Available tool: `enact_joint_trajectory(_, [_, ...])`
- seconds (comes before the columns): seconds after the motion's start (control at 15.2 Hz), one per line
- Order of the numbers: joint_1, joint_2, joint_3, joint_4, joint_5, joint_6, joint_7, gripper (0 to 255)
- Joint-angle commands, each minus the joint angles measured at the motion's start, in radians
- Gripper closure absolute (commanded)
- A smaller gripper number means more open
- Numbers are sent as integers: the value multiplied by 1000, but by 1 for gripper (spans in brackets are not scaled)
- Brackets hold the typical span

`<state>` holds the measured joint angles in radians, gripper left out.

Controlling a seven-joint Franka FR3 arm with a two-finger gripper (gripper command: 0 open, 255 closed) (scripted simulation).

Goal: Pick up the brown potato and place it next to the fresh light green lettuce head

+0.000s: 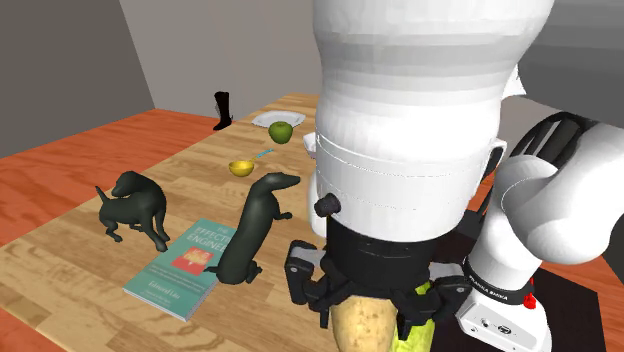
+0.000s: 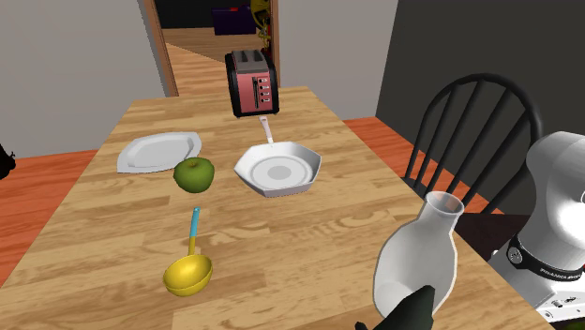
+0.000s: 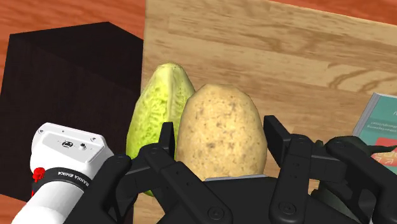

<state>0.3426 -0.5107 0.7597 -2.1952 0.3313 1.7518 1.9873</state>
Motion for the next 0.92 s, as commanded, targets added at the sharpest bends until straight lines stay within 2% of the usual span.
enact_joint_trajectory(0.0, [3,20,45,31,6,-1,53,255])
enact_joint_trajectory(0.26, [3,66,149,97,12,1,168,255])
enact_joint_trajectory(0.86, [-1,85,194,-5,22,123,169,255])
